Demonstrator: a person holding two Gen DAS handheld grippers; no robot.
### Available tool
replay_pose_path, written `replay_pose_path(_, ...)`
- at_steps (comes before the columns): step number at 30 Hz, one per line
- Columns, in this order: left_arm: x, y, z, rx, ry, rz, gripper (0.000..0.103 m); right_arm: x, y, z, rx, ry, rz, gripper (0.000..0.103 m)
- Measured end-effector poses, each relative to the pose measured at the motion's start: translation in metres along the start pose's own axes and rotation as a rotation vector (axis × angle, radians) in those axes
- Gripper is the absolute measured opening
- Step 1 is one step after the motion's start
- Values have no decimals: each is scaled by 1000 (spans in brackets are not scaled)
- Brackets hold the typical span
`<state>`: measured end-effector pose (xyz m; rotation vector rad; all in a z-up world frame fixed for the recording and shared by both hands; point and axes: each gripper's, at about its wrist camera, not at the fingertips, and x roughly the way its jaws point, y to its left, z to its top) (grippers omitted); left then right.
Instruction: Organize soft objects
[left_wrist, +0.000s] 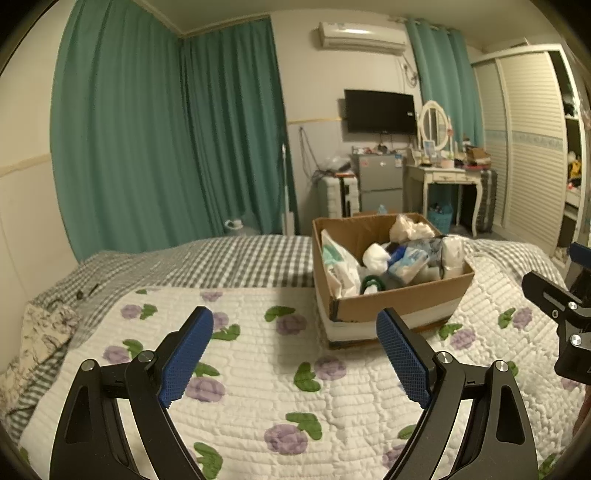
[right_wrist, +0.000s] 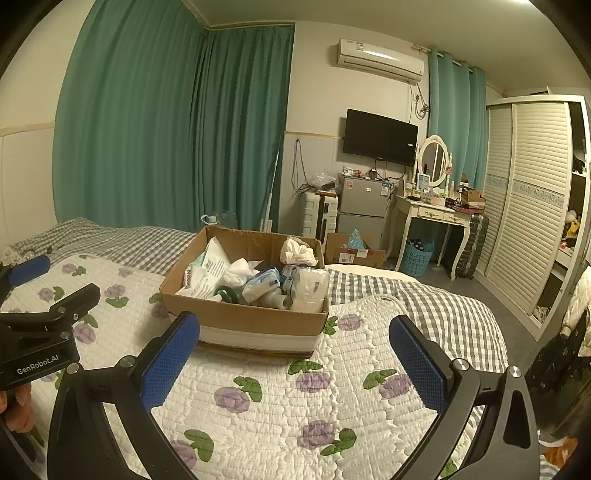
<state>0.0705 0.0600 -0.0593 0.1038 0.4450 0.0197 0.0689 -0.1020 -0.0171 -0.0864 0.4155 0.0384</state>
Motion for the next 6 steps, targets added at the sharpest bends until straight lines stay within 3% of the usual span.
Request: replay_pose_path(6, 0, 1, 0, -11, 7, -26, 91, 1, 1, -1, 0, 8, -1, 103)
